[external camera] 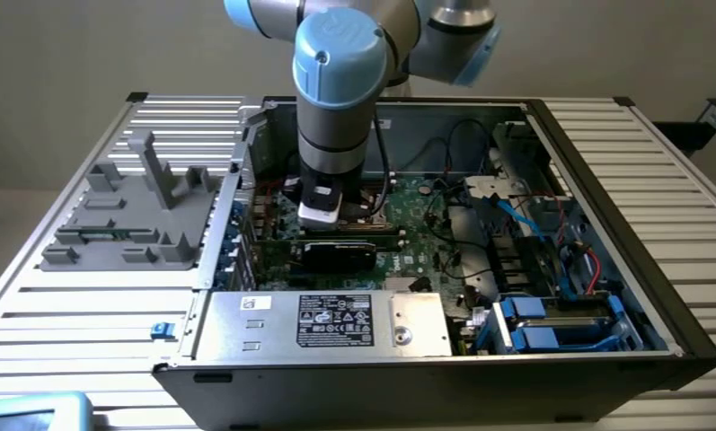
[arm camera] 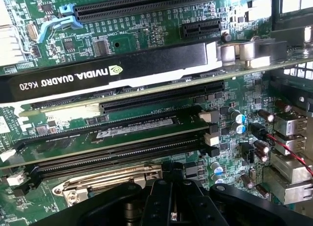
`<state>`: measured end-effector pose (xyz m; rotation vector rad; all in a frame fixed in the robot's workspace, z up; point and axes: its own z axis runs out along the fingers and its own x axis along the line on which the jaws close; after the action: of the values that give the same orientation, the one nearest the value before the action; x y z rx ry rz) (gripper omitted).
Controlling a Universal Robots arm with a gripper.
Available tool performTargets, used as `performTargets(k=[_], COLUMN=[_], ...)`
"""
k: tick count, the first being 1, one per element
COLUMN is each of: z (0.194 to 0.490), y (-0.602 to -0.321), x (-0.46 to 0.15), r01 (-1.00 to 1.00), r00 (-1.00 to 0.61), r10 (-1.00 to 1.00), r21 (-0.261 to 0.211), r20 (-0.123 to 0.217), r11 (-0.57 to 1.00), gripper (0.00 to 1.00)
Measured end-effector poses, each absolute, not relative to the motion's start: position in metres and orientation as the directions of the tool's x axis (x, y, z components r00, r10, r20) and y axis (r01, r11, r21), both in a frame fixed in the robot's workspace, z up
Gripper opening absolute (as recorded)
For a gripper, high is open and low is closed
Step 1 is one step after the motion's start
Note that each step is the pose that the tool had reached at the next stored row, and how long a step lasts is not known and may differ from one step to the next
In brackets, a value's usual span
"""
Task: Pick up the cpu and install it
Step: 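Install the second cpu locking lever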
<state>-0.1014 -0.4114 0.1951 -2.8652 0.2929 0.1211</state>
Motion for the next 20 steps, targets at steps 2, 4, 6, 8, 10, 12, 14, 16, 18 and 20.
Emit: performTargets(k=[2,4,6,8,10,12,14,16,18,20], z=[0.1950,0.1946,0.1942,0.1941,0.1939,0.1939,0.1937,0.1937,0.1937,0.1937], y=[-0.4113,-0.4112,-0.4111,-0.4110,-0.4109,-0.4109,-0.4109,-0.4109,-0.4109,-0.4109], x=[-0.1014,-0.1014,-0.1014,-0.1015,-0.1018,-0.1019,-0.1024,-0.1026,-0.1031,-0.1033], r01=[-0.210,-0.210,-0.210,-0.210,-0.210,-0.210,-0.210,-0.210,-0.210,-0.210], r00=[0.976,0.976,0.976,0.976,0.976,0.976,0.976,0.976,0.976,0.976], r10=[-0.188,-0.188,-0.188,-0.188,-0.188,-0.188,-0.188,-0.188,-0.188,-0.188], r21=[-0.247,-0.247,-0.248,-0.248,-0.249,-0.249,-0.249,-0.249,-0.250,-0.250], r20=[-0.108,-0.108,-0.108,-0.109,-0.109,-0.109,-0.109,-0.109,-0.109,-0.109], r11=[-0.946,-0.946,-0.946,-0.946,-0.946,-0.946,-0.945,-0.945,-0.945,-0.945], gripper=[0.11,0.11,0.11,0.11,0.11,0.11,0.11,0.11,0.11,0.11])
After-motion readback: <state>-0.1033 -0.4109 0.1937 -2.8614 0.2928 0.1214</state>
